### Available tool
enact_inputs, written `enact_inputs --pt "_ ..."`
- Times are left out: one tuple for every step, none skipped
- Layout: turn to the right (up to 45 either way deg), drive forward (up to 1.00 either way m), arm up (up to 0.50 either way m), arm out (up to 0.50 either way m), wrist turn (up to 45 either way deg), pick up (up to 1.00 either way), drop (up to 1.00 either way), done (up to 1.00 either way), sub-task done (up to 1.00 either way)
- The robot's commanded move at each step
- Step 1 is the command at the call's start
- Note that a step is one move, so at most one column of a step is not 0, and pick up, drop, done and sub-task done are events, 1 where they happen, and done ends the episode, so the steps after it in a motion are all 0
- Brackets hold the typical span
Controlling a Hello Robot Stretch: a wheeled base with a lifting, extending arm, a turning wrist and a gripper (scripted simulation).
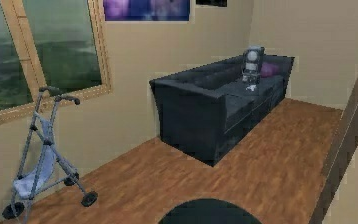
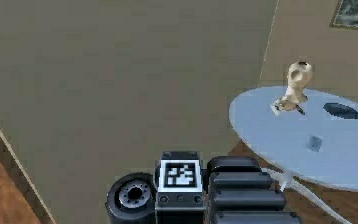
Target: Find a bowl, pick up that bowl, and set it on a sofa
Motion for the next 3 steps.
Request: enact_inputs --pt "12.0 0.0 0.0 0.0 0.0 0.0 0.0 0.0 0.0" --pt "0.0 0.4 0.0 0.0 0.0 0.0 0.0 0.0 0.0" --pt "18.0 0.0 0.0 0.0 0.0 0.0 0.0 0.0 0.0"
